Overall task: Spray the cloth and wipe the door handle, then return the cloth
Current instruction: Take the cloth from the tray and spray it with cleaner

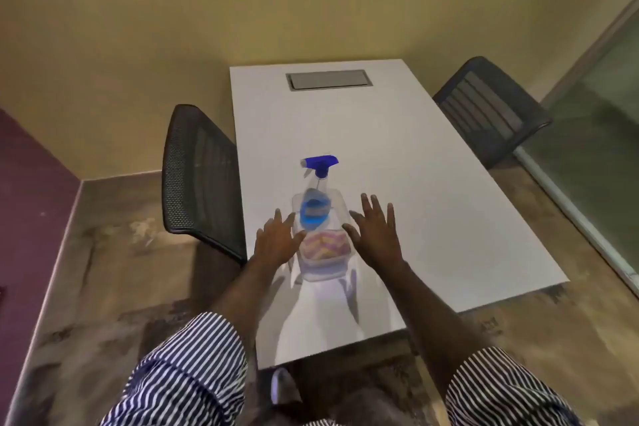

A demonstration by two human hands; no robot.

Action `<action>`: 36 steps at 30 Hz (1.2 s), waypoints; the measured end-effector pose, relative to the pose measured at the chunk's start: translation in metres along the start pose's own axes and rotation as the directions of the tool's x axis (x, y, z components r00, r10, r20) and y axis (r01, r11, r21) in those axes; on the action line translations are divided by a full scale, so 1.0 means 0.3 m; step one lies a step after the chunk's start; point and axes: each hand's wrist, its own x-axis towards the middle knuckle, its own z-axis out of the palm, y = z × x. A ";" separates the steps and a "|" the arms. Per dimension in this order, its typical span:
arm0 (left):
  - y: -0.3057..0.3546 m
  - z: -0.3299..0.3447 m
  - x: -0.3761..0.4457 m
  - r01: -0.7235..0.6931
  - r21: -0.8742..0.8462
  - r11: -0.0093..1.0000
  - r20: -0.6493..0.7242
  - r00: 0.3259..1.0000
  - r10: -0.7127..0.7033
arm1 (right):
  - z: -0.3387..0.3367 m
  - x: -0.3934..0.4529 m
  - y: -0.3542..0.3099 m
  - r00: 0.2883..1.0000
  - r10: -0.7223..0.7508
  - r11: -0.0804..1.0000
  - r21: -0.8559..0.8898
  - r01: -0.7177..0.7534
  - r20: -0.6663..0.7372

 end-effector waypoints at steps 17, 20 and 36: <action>0.038 0.130 0.254 0.148 0.186 0.971 0.161 0.971 -0.179 | 0.230 0.290 0.135 0.922 -0.088 0.991 -0.062 0.120 0.377; 0.050 0.134 0.277 0.176 0.175 0.969 0.157 0.966 -0.204 | 0.253 0.313 0.143 0.912 -0.112 0.986 -0.072 0.152 0.395; 0.037 0.104 0.247 0.124 0.003 0.992 -0.012 0.992 -0.124 | 0.252 0.302 0.141 0.942 -0.177 0.984 0.014 0.180 0.285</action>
